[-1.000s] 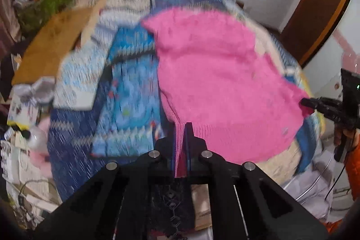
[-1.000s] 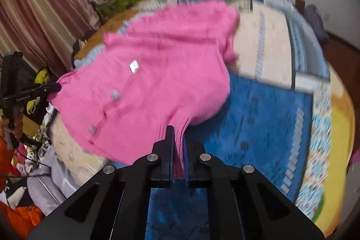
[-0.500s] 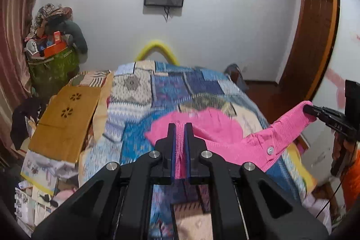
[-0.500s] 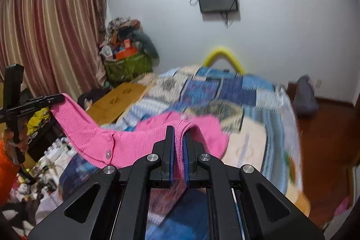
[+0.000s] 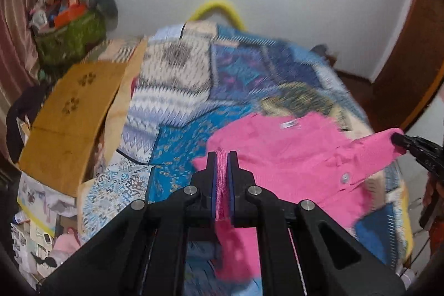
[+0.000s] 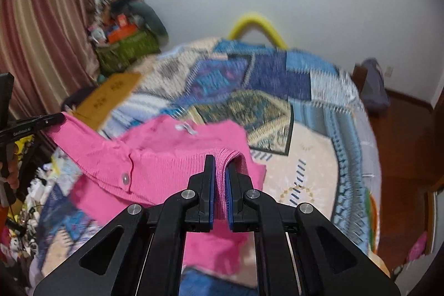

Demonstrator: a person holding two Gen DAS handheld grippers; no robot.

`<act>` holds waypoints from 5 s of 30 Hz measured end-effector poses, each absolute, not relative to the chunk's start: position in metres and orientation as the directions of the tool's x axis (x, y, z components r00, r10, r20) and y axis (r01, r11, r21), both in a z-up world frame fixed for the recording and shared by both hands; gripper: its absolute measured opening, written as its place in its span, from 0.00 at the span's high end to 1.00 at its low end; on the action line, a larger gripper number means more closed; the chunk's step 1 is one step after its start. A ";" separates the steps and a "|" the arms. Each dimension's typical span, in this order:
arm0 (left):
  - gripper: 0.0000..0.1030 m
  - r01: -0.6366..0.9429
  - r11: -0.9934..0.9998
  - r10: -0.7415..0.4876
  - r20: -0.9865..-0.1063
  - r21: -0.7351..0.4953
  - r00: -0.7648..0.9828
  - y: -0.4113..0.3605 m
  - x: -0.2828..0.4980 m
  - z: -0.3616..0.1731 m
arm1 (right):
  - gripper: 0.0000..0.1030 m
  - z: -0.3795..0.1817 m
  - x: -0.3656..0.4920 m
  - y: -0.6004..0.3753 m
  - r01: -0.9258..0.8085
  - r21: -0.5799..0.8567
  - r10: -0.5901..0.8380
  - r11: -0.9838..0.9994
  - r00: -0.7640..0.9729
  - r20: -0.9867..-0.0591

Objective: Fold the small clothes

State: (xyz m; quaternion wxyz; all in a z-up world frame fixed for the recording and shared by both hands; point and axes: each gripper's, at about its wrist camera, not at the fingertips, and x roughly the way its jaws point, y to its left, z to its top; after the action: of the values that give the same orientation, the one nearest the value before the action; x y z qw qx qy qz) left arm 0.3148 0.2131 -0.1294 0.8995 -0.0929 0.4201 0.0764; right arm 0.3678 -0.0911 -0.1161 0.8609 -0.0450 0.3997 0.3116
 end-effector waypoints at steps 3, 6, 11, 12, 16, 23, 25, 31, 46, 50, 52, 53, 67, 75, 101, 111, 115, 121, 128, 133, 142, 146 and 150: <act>0.94 -0.231 0.969 0.063 -0.807 -0.092 0.587 0.227 0.348 -0.168 | 0.94 -0.146 0.395 -0.080 -0.560 0.163 0.468 0.812 0.459 -0.755; 0.94 -0.237 0.968 0.064 -0.828 -0.085 0.557 0.241 0.374 -0.201 | 0.94 -0.165 0.415 -0.069 -0.563 0.134 0.442 0.816 0.457 -0.772; 0.90 -0.212 0.976 0.070 -0.839 -0.055 0.540 0.243 0.395 -0.219 | 0.91 -0.178 0.433 -0.060 -0.563 0.096 0.410 0.821 0.464 -0.785; 0.82 -0.215 0.976 0.101 -0.837 -0.020 0.538 0.242 0.397 -0.216 | 0.84 -0.178 0.434 -0.059 -0.564 0.087 0.402 0.821 0.463 -0.790; 0.45 -0.199 0.980 0.104 -0.818 -0.013 0.566 0.240 0.397 -0.196 | 0.59 -0.169 0.430 -0.061 -0.583 0.072 0.407 0.810 0.469 -0.784; 0.35 -0.088 0.996 0.033 -0.845 -0.016 0.534 0.202 0.368 -0.188 | 0.53 -0.153 0.393 -0.059 -0.664 0.107 0.477 0.740 0.406 -0.779; 0.35 -0.059 0.998 0.004 -0.856 -0.032 0.517 0.189 0.359 -0.194 | 0.53 -0.154 0.379 -0.057 -0.690 0.115 0.490 0.714 0.376 -0.786; 0.35 -0.006 1.000 -0.017 -0.909 -0.021 0.417 0.152 0.358 -0.229 | 0.53 -0.180 0.371 -0.038 -0.720 0.151 0.476 0.678 0.273 -0.836; 0.31 -0.118 0.992 0.088 -0.922 0.046 0.377 0.197 0.473 -0.218 | 0.53 -0.162 0.443 0.001 -0.645 0.044 0.396 0.763 0.413 -0.820; 0.31 -0.199 0.979 0.131 -0.874 0.040 0.469 0.215 0.470 -0.186 | 0.53 -0.139 0.439 -0.011 -0.639 0.042 0.431 0.768 0.468 -0.771; 0.30 -0.189 0.982 0.111 -0.860 0.018 0.498 0.217 0.457 -0.175 | 0.53 -0.134 0.430 -0.019 -0.644 0.026 0.432 0.764 0.481 -0.763; 0.30 -0.176 0.984 0.104 -0.857 0.015 0.505 0.216 0.448 -0.172 | 0.53 -0.133 0.426 -0.021 -0.653 0.025 0.434 0.757 0.474 -0.766; 0.30 -0.140 0.990 0.064 -0.899 0.003 0.432 0.203 0.355 -0.214 | 0.52 -0.173 0.382 -0.061 -0.649 0.066 0.394 0.758 0.376 -0.839; 0.30 -0.189 0.975 -0.031 -0.911 -0.119 0.412 0.203 0.318 -0.251 | 0.49 -0.210 0.355 -0.101 -0.541 0.232 0.434 0.808 0.281 -0.856; 0.34 -0.151 0.988 0.046 -0.872 -0.033 0.488 0.225 0.296 -0.201 | 0.92 -0.194 0.358 -0.110 -0.622 0.095 0.390 0.777 0.358 -0.848; 0.29 -0.105 0.991 -0.029 -0.889 -0.086 0.456 0.211 0.379 -0.228 | 0.81 -0.187 0.418 -0.141 -0.410 -0.014 0.236 0.912 0.554 -0.798; 0.29 -0.092 0.984 -0.092 -0.887 -0.150 0.452 0.205 0.389 -0.246 | 0.61 -0.185 0.393 -0.147 -0.410 0.069 0.303 0.910 0.539 -0.786; 0.42 -0.004 0.990 -0.120 -0.880 -0.138 0.460 0.168 0.397 -0.254 | 0.61 -0.186 0.345 -0.135 -0.485 0.222 0.450 0.846 0.424 -0.786; 0.88 -0.016 0.989 -0.121 -0.880 -0.144 0.459 0.165 0.391 -0.247 | 0.61 -0.199 0.313 -0.099 -0.552 0.282 0.501 0.785 0.298 -0.812; 0.88 -0.056 0.986 -0.114 -0.884 -0.156 0.454 0.179 0.360 -0.253 | 0.61 -0.213 0.305 -0.078 -0.576 0.294 0.502 0.763 0.242 -0.830; 0.88 -0.096 0.985 -0.088 -0.895 -0.143 0.437 0.194 0.281 -0.249 | 0.56 -0.197 0.284 -0.066 -0.620 0.304 0.521 0.723 0.200 -0.830; 0.88 -0.119 0.972 -0.129 -0.884 -0.202 0.450 0.195 0.247 -0.242 | 0.55 -0.196 0.274 -0.066 -0.627 0.308 0.523 0.716 0.188 -0.831; 0.88 -0.108 0.963 -0.174 -0.874 -0.247 0.453 0.188 0.223 -0.232 | 0.55 -0.196 0.261 -0.067 -0.610 0.342 0.535 0.714 0.160 -0.830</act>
State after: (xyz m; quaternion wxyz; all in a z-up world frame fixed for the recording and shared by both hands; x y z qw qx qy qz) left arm 0.2228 0.1878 -0.2325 0.8418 -0.1346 0.5224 -0.0197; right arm 0.2612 -0.0672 -0.1958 0.7609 -0.0358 0.5274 0.3763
